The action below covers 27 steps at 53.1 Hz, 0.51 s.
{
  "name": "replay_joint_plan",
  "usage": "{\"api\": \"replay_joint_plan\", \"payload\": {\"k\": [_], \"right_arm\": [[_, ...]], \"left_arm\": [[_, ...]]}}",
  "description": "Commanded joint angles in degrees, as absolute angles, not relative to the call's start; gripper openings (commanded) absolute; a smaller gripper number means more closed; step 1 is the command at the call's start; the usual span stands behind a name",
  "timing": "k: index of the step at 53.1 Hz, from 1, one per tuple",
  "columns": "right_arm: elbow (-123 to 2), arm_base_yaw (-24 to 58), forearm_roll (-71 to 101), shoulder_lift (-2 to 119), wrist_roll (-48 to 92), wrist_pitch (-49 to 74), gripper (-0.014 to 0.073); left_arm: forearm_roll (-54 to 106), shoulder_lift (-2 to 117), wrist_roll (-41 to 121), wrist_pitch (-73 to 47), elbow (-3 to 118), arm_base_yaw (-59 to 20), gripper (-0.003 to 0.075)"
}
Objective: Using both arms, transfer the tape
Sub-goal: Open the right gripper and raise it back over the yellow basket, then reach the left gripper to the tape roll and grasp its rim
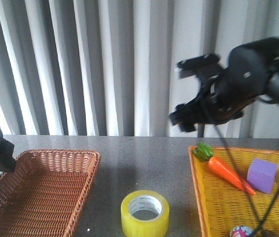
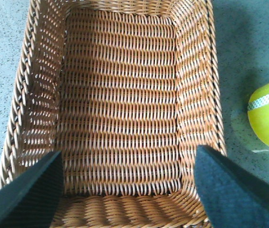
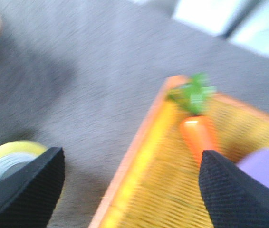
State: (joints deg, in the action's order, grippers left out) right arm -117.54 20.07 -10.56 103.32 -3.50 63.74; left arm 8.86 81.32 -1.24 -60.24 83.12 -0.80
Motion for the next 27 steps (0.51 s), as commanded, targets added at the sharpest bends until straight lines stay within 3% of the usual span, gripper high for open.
{"api": "replay_joint_plan", "payload": {"k": [1,9,14,22,27], "right_arm": [[-116.2,14.8,-13.2,93.3,-4.0,59.8,0.0540],[-107.4,5.4,-12.8,81.6,-4.0,54.0,0.0421],[-100.9,0.5,-12.6,74.7,-4.0,50.3,0.0272],[-91.9,-0.6,-13.1,67.1,-4.0,45.7,0.0003],[-89.1,-0.5,-12.7,65.6,-5.9,45.5,-0.0010]], "left_arm": [[13.0,79.6,1.8,-56.8,84.7,-1.3,0.0555],[20.3,79.6,7.1,-55.9,84.7,-1.3,0.0555],[24.4,79.6,9.2,-55.1,84.7,-1.3,0.0555],[26.3,79.6,13.6,-54.3,84.8,-4.3,0.0555],[26.2,79.6,15.6,-51.2,84.8,-7.7,0.0555]]}}
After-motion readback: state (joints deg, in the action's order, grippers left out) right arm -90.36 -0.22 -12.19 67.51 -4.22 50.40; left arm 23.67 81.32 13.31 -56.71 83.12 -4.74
